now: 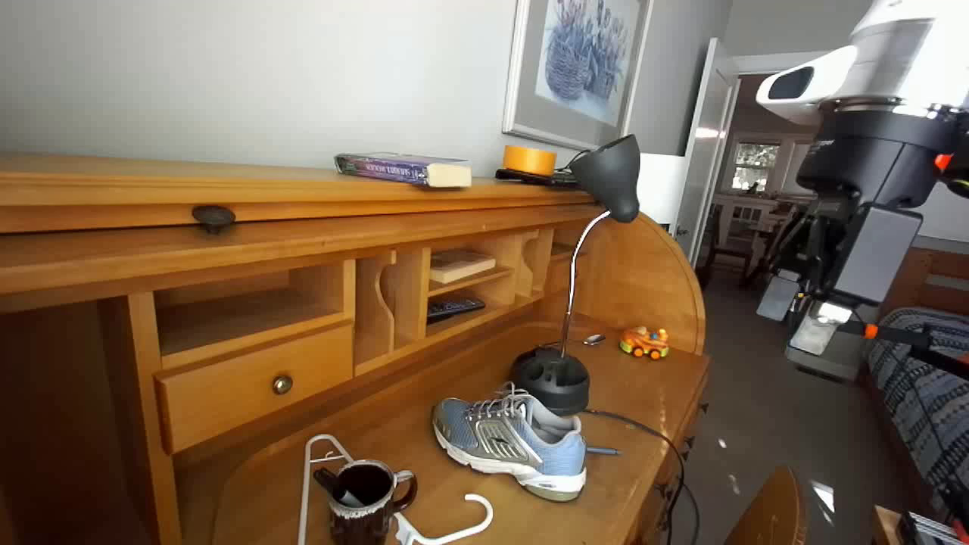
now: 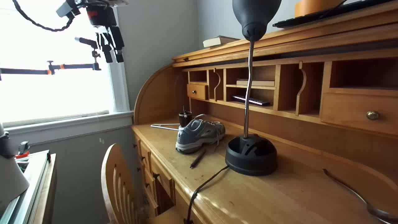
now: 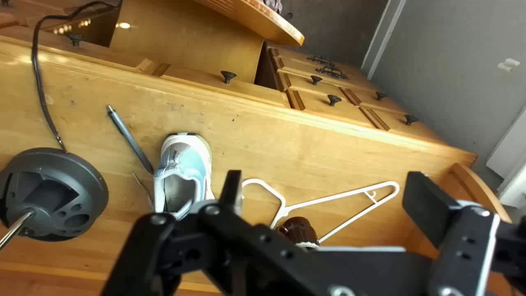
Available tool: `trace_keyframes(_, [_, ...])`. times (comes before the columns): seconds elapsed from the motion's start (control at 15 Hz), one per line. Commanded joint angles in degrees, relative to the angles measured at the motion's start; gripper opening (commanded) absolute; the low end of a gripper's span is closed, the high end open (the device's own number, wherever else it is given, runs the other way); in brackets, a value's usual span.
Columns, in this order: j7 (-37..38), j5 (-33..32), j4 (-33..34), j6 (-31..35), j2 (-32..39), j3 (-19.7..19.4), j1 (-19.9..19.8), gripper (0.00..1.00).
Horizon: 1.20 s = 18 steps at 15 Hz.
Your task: Pick up the pen to the right of the sneaker, place it inside the sneaker, pick up the marker out of the mug and place it in the sneaker
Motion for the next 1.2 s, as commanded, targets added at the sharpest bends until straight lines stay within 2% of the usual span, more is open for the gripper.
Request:
trace_keyframes(0.0, [-0.2,0.2,-0.6,-0.3,0.1,0.2,-0.3,1.0])
trace_keyframes(0.53, [-0.2,0.2,-1.8,-0.3,0.8,0.2,-0.3,1.0])
trace_keyframes(0.8, [1.4,-1.7,-0.7,2.6,4.2,-1.1,-4.7,1.0])
trace_keyframes(1.13, [2.2,-4.2,-0.3,10.7,11.8,-3.9,-11.8,1.0])
